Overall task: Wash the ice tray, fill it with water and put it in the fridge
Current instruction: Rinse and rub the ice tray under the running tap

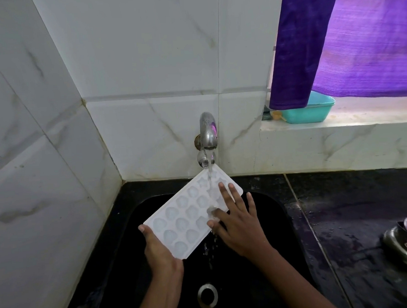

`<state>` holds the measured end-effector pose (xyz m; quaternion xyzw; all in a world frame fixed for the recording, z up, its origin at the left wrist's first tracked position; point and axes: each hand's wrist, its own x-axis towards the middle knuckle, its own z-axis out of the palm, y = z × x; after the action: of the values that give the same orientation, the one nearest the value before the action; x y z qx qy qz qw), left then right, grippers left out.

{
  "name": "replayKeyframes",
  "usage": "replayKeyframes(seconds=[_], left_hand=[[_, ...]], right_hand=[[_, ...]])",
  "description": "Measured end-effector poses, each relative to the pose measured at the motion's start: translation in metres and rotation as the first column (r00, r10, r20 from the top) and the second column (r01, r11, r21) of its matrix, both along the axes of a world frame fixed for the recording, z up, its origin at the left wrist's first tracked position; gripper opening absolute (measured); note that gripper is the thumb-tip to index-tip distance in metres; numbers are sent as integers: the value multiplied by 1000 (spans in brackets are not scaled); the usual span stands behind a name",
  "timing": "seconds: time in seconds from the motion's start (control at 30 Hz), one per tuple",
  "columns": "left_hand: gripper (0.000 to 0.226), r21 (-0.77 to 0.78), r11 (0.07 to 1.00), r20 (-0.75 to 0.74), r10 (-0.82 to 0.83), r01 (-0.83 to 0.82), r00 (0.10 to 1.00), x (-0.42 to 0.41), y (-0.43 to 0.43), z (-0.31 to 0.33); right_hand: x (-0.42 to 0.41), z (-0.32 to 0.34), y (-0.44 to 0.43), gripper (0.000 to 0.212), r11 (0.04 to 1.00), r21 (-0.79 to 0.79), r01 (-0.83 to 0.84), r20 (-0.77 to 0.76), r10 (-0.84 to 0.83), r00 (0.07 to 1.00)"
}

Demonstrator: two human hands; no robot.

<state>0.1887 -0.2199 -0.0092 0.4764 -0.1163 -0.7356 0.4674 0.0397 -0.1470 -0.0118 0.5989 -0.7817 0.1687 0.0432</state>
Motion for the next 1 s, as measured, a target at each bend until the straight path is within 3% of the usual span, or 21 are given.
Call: replayKeyframes(seconds=[0.1, 0.23, 0.37, 0.5, 0.6, 0.77, 1.0], left_hand=[[71, 6, 1000, 3, -2, 2, 1000, 0, 1, 1], [68, 15, 1000, 19, 22, -23, 1000, 9, -3, -2], [71, 15, 999, 6, 35, -35, 999, 5, 6, -2], [66, 10, 994, 44, 107, -107, 993, 12, 0, -3], [68, 21, 996, 25, 82, -83, 996, 11, 5, -6], [71, 7, 996, 46, 84, -84, 995, 10, 2, -2], [75, 21, 999, 31, 47, -48, 998, 8, 8, -3]], right_hand=[[11, -4, -3, 63, 1000, -21, -20, 10, 20, 1000], [-2, -2, -1, 62, 997, 72, -41, 23, 39, 999], [10, 4, -7, 62, 999, 18, -41, 25, 41, 999], [5, -2, -3, 65, 987, 111, -117, 21, 115, 993], [-3, 3, -4, 55, 991, 109, -75, 2, 76, 997], [11, -6, -5, 65, 989, 90, -115, 2, 115, 993], [9, 0, -4, 60, 993, 98, -66, 12, 65, 998]])
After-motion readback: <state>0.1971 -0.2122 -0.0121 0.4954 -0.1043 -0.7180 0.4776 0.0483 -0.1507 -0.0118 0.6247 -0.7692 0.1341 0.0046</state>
